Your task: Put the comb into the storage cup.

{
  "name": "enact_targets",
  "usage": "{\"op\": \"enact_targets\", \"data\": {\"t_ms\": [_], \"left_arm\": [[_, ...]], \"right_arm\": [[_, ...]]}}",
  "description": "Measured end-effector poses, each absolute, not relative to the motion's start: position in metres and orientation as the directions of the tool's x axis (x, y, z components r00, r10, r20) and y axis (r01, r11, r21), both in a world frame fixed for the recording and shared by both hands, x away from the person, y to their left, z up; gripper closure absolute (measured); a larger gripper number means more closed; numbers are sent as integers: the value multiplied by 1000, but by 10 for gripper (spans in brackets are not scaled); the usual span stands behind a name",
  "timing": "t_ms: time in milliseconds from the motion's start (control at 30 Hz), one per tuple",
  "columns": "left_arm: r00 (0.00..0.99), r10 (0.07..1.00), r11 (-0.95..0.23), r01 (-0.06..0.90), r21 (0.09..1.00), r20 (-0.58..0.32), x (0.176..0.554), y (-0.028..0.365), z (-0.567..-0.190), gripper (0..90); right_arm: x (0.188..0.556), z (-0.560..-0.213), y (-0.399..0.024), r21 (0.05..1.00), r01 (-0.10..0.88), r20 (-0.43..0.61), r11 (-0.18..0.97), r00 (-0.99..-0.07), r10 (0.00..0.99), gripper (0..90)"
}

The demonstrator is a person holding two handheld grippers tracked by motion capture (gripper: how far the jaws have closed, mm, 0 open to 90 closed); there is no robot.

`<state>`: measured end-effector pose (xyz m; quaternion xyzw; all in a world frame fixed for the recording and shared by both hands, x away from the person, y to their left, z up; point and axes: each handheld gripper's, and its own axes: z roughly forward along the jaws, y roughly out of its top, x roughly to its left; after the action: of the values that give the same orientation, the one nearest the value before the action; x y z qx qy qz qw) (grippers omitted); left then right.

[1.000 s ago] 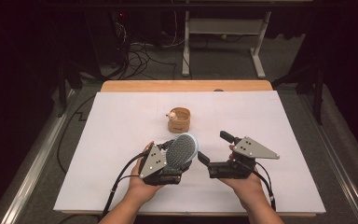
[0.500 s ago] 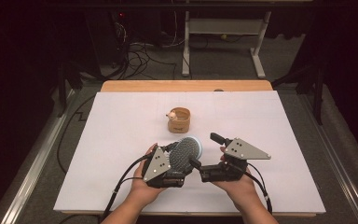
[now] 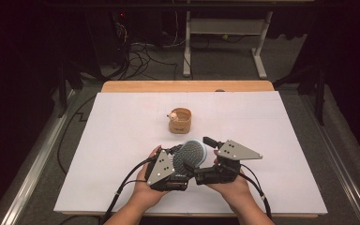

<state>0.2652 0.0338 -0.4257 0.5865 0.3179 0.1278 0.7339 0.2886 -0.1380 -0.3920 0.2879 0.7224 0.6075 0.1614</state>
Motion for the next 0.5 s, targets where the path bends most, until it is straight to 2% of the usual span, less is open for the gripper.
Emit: {"op": "enact_targets", "data": {"t_ms": [500], "left_arm": [[764,564,274,184,944,-313,265,32,-427,206]], "right_arm": [[292,-395,-136,965,252,164,67,-789,592,90]]}}
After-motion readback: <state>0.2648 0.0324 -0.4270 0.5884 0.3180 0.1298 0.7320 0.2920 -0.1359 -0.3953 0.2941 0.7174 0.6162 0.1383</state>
